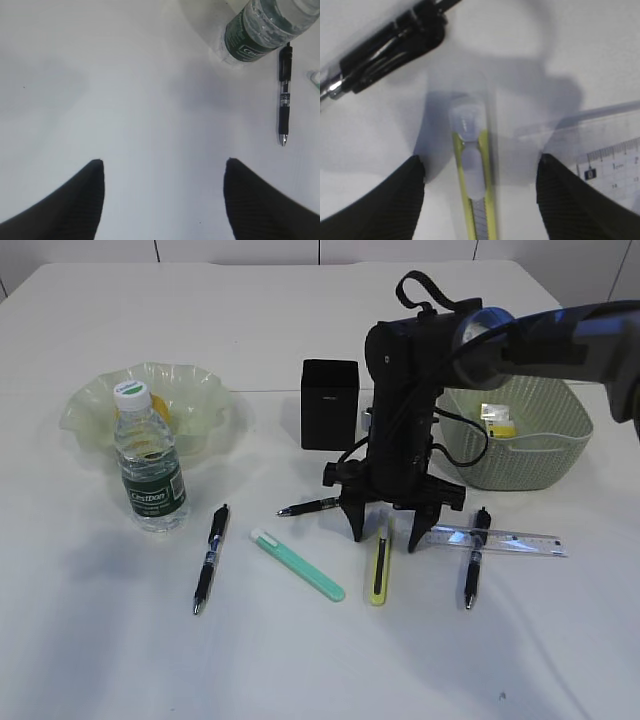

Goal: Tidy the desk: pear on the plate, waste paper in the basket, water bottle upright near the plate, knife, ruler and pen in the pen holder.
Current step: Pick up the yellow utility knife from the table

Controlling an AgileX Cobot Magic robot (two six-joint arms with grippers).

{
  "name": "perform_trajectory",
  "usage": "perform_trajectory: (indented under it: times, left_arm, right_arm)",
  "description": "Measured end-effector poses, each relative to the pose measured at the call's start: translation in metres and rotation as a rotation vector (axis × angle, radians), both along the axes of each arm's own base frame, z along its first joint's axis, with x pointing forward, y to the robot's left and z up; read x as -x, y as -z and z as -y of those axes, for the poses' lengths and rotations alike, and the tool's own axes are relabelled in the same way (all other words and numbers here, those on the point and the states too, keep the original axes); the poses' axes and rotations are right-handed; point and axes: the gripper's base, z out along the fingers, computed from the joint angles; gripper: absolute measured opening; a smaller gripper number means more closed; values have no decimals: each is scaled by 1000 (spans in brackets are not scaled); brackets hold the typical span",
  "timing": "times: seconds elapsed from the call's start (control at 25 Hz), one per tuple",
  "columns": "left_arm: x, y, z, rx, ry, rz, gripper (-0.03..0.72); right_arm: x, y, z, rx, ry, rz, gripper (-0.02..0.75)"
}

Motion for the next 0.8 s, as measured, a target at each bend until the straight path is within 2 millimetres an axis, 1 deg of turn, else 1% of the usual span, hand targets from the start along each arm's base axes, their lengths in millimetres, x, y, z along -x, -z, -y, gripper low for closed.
perform_trajectory:
  times: [0.16,0.24,0.48,0.72,0.8]
  left_arm:
    - [-2,2,0,0,0,-5,527]
    - [-2,2,0,0,0,-5,527]
    - [-2,2,0,0,0,-6,527]
    - [-2,2,0,0,0,-5,527]
    - [-2,2,0,0,0,-5,527]
  right_arm:
    - [0,1,-1,-7,4,-3,510]
    - [0,1,-1,-7,4,-3,486]
    - [0,1,-1,-8,4,-3,348]
    - [0,1,-1,-9,4,-3,176]
    - [0,1,-1,-9,4,-3,143]
